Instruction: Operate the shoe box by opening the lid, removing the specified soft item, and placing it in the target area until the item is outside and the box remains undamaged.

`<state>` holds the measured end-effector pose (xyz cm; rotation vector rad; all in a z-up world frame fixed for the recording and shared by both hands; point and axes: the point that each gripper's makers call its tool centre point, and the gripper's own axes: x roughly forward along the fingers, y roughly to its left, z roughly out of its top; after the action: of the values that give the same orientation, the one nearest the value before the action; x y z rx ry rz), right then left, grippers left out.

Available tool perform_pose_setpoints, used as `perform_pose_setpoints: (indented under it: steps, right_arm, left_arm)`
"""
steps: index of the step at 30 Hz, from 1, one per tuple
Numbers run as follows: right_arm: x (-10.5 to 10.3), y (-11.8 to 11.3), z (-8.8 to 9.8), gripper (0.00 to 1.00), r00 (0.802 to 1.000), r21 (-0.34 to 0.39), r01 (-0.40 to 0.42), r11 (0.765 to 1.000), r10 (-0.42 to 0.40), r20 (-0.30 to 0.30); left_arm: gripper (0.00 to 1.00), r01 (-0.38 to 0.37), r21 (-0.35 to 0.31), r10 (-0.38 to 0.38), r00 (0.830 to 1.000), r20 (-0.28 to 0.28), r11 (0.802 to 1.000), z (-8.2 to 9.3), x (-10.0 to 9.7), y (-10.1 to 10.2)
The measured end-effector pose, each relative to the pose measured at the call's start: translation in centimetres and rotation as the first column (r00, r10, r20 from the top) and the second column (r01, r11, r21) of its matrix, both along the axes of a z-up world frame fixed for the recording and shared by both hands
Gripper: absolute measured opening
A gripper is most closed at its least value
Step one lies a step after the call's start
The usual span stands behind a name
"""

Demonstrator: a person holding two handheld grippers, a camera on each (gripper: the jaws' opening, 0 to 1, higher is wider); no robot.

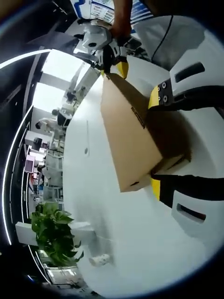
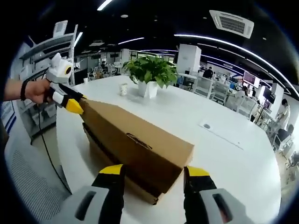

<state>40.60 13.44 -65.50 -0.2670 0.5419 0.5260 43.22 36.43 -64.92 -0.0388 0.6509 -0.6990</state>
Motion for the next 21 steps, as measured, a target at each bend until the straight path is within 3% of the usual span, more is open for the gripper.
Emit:
perform_pose_setpoints:
  steps: [4,14,21]
  right_arm:
    - [0.4,-0.1,1.0,0.46,1.000,0.028,0.001,1.000,-0.001,0.024]
    - [1.5,-0.4,1.4,0.44,0.996,-0.098,-0.045,0.994,0.052,0.068]
    - [2.4,-0.6,2.2,0.42,0.991,-0.170,-0.056,0.984,0.075,0.113]
  left_arm:
    - [0.54,-0.014,-0.034,0.015,1.000,0.011,0.999,1.0,0.4,0.1]
    - [0.54,-0.001,-0.018,0.001,0.999,0.042,1.000,1.8,1.0,-0.1]
    - [0.54,-0.016,-0.048,0.018,0.999,0.049,0.999,2.9,1.4,-0.1]
